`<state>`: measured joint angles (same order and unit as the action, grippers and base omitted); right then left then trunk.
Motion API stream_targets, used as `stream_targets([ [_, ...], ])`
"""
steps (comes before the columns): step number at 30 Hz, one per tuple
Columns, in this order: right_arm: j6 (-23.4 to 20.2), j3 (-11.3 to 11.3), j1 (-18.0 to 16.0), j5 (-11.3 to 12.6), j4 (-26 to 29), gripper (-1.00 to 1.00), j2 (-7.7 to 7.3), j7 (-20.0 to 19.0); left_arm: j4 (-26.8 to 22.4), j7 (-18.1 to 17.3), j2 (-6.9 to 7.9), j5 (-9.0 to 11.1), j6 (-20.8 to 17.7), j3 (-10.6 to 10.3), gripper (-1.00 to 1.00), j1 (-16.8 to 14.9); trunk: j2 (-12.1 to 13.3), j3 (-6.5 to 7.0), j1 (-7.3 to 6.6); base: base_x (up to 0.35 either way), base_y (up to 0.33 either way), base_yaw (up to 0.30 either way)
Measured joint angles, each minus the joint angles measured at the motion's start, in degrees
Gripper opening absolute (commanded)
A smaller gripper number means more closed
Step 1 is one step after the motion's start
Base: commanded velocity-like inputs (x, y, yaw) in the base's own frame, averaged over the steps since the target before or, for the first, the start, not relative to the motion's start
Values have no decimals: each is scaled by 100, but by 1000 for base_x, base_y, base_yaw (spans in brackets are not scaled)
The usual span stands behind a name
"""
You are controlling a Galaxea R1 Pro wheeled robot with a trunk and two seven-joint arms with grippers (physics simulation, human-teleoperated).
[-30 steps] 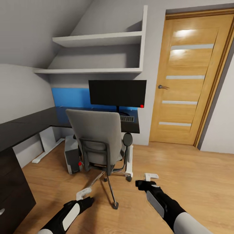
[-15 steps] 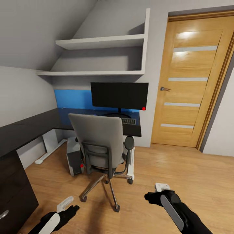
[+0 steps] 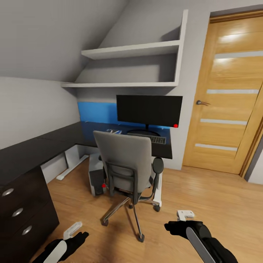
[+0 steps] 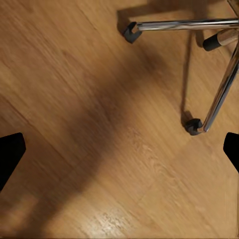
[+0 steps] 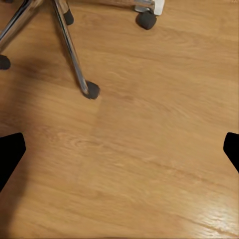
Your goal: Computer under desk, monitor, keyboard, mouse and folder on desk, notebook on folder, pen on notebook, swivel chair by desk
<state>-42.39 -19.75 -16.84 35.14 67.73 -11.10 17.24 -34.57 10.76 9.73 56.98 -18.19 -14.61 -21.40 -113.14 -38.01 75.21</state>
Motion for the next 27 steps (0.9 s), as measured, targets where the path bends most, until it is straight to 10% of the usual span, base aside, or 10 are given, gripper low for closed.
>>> stream_targets([
  [27,12,505,352,84,-38,100,-166,-16,8,-15,-4,-36,26,-13,100,83,122,54,-67,112,0,69],
])
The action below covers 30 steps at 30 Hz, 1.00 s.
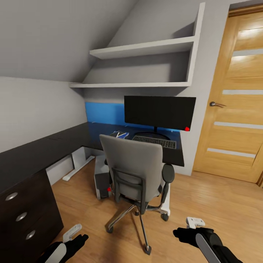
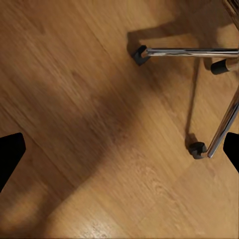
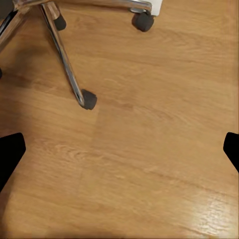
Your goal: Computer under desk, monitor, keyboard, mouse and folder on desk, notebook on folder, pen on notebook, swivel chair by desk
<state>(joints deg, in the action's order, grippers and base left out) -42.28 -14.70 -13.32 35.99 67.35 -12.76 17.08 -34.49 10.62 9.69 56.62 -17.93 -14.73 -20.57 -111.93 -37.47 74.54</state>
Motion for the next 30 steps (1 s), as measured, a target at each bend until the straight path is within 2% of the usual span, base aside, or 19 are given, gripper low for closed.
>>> stream_targets([
  [4,11,106,78,48,-18,100,-1,3,0,13,-3,11,-1,4,100,2,0,0,0,29,0,1],
  [9,50,430,315,82,-47,100,3,-15,-6,33,-2,25,-12,6,100,3,199,89,-108,7,0,0],
  [13,90,576,485,83,-60,100,6,-22,-8,47,1,18,-21,4,100,3,360,161,-196,2,0,0],
  [14,157,608,625,66,-66,100,7,-24,-9,49,1,13,-25,6,100,4,400,179,-218,0,0,0],
  [16,264,619,727,46,-68,100,15,-21,-9,39,-1,12,-31,7,100,3,480,215,-262,0,0,0],
  [21,857,592,909,-22,-278,100,6,-21,-9,-16,-1,33,-92,2,100,3,681,305,-372,0,0,0],
  [25,1405,571,948,-191,-676,100,4,-24,-25,-35,1,22,-287,-23,100,5,841,376,-460,0,0,0],
  [30,1686,472,955,-471,-1010,100,3,-22,-138,-31,-4,-9,-432,-130,100,93,1042,466,-570,0,0,0],
])
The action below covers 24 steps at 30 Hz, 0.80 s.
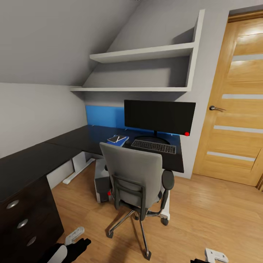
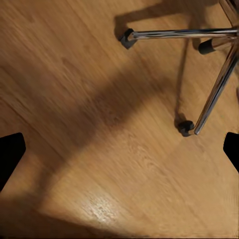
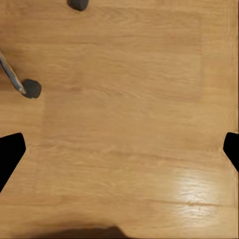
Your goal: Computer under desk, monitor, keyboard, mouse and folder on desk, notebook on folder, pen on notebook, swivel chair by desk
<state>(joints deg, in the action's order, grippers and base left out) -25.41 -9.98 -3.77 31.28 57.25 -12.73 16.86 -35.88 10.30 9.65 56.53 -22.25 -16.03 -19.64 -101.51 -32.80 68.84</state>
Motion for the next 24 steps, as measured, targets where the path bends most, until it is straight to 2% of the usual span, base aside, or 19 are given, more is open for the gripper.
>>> stream_targets([
  [7,97,-141,9,-767,-196,100,-41,-75,-589,52,9,-28,-77,-328,100,342,281,126,-154,0,0,0],
  [10,123,-162,11,-1056,-442,100,-70,-409,-757,106,12,-40,-71,-396,100,495,401,180,-220,0,0,0],
  [13,151,-171,11,-1184,-632,100,-86,-839,-820,197,12,-43,-58,-429,100,560,522,233,-286,0,0,0],
  [22,155,-172,11,-1204,-667,100,-89,-923,-828,216,12,-43,-53,-434,100,569,883,395,-483,0,0,0],
  [24,469,-164,13,-1230,-1339,100,-31,-1045,-833,243,12,-51,-39,-450,100,599,963,430,-527,0,0,0],
])
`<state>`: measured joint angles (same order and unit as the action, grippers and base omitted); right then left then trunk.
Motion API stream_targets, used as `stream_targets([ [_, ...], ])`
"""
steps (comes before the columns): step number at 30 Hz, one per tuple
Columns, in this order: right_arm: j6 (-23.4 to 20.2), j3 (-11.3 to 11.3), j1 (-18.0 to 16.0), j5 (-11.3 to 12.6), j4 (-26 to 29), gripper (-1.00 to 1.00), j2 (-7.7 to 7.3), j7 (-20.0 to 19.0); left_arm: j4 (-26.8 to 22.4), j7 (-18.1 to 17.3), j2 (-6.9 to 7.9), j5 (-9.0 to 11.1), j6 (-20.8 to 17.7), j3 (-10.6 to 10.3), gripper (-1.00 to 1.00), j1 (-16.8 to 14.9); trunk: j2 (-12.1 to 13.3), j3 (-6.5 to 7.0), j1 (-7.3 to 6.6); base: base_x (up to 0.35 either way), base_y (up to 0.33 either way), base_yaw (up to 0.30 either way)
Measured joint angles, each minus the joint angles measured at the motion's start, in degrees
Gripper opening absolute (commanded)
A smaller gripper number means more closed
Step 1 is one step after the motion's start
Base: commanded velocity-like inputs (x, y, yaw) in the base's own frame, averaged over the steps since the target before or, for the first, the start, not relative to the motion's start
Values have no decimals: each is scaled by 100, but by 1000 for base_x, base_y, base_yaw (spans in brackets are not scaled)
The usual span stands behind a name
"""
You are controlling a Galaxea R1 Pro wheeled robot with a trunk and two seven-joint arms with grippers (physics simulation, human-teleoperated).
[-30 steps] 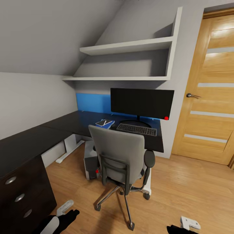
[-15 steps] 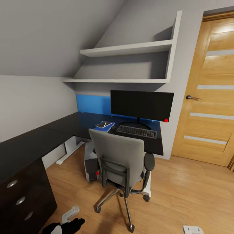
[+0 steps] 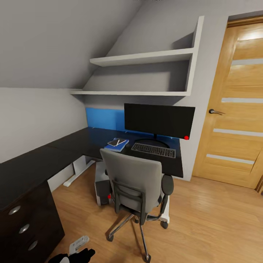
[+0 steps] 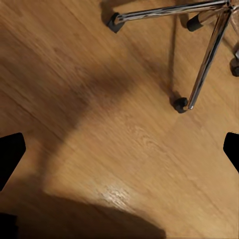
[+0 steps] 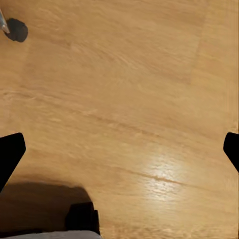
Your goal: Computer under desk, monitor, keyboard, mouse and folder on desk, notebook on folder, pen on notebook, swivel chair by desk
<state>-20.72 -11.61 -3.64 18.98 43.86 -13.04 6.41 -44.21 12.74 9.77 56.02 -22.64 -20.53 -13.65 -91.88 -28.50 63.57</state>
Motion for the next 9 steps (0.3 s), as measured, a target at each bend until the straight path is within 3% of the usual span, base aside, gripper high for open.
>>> stream_targets([
  [2,-14,-1,1,-10,-240,100,29,-20,-1,10,3,-44,1,-7,100,44,80,36,-44,0,0,0],
  [4,-140,-9,0,-16,-457,100,66,-14,-3,23,6,-259,12,-7,100,231,160,72,-88,0,0,0],
  [6,-183,-13,-1,-17,-478,100,78,-6,-3,28,7,-391,17,-1,100,349,241,108,-132,0,0,0],
  [7,-228,-15,-2,-15,-456,100,91,5,13,31,-1,-565,20,-6,100,505,242,108,-133,0,0,0],
  [9,-242,-14,-2,-16,-438,100,91,10,41,27,-17,-618,13,-10,100,555,242,109,-133,0,0,0],
])
